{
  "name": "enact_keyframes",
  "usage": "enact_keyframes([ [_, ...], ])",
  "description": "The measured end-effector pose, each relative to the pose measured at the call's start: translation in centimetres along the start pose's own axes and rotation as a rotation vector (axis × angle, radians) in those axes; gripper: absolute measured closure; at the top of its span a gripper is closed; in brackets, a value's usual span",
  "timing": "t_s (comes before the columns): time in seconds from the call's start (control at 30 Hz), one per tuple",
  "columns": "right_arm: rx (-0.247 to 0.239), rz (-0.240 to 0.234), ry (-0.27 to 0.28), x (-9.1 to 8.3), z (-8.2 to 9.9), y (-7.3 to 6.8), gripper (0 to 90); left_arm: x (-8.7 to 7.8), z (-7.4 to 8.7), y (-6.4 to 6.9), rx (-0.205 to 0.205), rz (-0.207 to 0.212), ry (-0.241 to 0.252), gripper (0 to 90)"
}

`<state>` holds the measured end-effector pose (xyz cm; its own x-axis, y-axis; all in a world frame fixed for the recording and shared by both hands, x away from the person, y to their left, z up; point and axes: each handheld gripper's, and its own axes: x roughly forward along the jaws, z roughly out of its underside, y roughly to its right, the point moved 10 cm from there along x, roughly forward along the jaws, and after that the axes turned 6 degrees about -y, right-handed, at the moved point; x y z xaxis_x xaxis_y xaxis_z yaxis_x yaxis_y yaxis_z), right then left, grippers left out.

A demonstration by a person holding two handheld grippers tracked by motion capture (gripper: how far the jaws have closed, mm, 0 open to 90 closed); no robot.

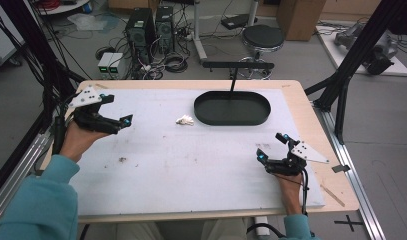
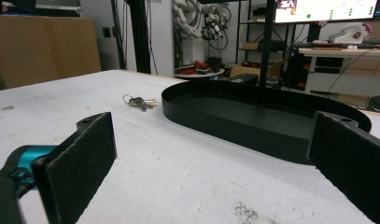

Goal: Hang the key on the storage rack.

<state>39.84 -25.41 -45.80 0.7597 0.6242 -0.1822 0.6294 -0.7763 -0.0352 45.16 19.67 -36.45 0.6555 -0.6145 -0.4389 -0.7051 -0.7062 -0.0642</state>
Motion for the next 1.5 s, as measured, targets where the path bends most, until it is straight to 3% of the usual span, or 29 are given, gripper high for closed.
enact_keyframes([
  [0.17, 0.001, -0.002, 0.001, 0.0, 0.0, 0.0, 0.6, 1.8, -1.2, -0.1, 0.034, 0.056, -0.094, 1.7],
  [0.37, 0.002, -0.003, -0.002, 0.0, 0.0, 0.0, 0.6, 5.1, -2.4, -0.4, 0.071, 0.054, -0.193, 1.7],
  [0.67, 0.001, -0.002, 0.000, 0.0, 0.0, 0.0, 0.6, 8.9, -3.5, -0.1, 0.083, 0.075, -0.258, 1.7],
  [0.83, 0.001, -0.002, 0.001, 0.0, 0.0, 0.0, 0.6, 10.9, -3.8, 0.4, 0.111, 0.088, -0.302, 1.7],
  [1.17, 0.001, -0.002, 0.000, 0.0, 0.0, 0.0, 0.6, 14.9, -2.8, 1.8, 0.141, 0.116, -0.396, 1.7],
  [1.5, 0.002, 0.000, 0.003, 0.0, 0.0, 0.1, 0.6, 17.6, -0.1, 2.2, 0.166, 0.111, -0.499, 1.7],
])
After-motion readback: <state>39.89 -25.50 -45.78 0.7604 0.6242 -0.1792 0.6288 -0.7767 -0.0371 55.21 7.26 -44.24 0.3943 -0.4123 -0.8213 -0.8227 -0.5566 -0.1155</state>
